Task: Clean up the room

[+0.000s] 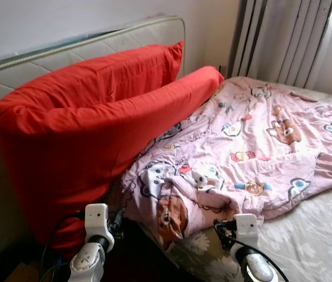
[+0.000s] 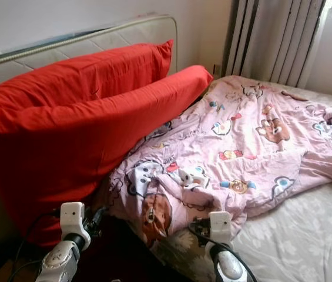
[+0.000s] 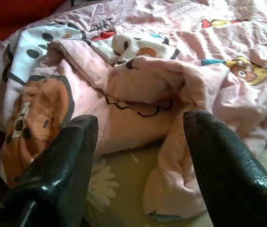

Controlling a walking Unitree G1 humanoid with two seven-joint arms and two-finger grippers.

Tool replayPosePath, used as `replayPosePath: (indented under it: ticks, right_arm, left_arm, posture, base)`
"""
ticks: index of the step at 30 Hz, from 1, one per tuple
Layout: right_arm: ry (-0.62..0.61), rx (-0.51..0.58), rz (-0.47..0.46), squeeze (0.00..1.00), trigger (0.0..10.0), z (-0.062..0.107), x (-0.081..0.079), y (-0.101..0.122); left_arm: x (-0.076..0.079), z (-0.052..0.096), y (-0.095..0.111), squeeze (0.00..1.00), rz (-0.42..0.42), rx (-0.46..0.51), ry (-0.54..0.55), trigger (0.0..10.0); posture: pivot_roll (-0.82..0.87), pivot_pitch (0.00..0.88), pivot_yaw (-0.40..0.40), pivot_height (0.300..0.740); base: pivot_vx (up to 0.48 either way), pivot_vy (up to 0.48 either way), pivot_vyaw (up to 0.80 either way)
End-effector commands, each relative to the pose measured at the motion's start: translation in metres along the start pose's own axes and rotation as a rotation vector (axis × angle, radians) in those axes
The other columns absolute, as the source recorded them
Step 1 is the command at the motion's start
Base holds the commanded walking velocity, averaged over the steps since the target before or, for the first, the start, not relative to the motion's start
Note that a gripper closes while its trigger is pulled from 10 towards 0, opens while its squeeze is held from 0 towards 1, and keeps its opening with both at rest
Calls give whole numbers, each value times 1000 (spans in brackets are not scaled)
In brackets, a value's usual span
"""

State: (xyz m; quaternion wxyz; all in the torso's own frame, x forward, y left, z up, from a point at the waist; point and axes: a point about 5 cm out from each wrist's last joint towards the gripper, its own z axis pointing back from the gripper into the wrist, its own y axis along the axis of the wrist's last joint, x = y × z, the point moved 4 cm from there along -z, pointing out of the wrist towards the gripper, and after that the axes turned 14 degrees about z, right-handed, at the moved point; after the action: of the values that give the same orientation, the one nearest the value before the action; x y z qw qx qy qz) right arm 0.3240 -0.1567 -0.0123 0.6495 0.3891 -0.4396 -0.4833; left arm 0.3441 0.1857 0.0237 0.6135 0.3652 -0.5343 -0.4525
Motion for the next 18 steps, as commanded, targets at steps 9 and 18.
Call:
replayPosePath:
  ticks: [9, 18]
  right_arm:
    - [-25, -65, -12, 0, 10000, 2, 6, -12]
    - [-33, -60, -30, 0, 10000, 1, 7, -10]
  left_arm:
    - [-5, 0, 2, 0, 4, -4, 11, 10000]
    - [-4, 0, 2, 0, 1, -1, 6, 10000]
  posture:
    - [-65, 72, 48, 633]
    - [-63, 74, 49, 633]
  base:
    - [174, 0, 0]
    - [311, 0, -50]
